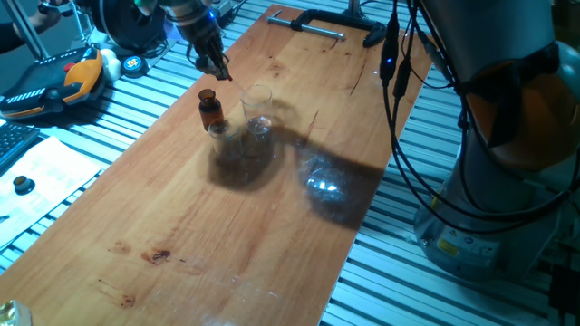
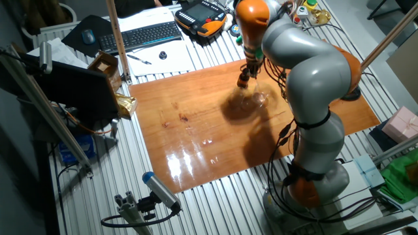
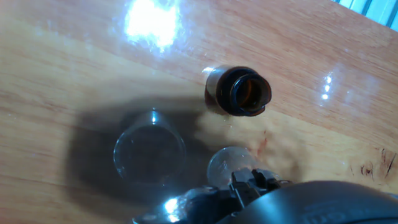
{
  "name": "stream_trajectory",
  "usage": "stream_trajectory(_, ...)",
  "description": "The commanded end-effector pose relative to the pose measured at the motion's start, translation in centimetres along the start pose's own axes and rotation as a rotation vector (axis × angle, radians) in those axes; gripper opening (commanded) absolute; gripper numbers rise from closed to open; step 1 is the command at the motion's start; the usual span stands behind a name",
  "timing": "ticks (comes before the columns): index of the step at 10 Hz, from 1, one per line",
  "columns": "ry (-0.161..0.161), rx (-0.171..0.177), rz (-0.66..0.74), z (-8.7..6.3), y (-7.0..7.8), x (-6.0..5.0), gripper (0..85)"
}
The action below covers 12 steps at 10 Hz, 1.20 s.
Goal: Transfer liquid using a dropper
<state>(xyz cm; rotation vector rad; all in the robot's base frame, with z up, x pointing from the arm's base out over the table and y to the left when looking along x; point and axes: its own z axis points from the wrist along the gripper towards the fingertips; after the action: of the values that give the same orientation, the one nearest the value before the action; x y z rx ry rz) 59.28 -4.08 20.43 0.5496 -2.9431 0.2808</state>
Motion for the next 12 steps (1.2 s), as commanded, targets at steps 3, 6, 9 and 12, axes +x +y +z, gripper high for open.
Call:
stream_trajectory(3,0.005,-0.017,0.020,-1.0,0.1,-0.7,0.7)
stream_trajectory(6,0.014,-0.055,0.052,-1.7,0.6,-1.2,0.7)
stream_trajectory(9,0.036,-0.100,0.100,-2.8,1.2,-1.4,0.7)
stream_trajectory(12,0.049,-0.127,0.144,-4.0,1.9,-2.0,0.7)
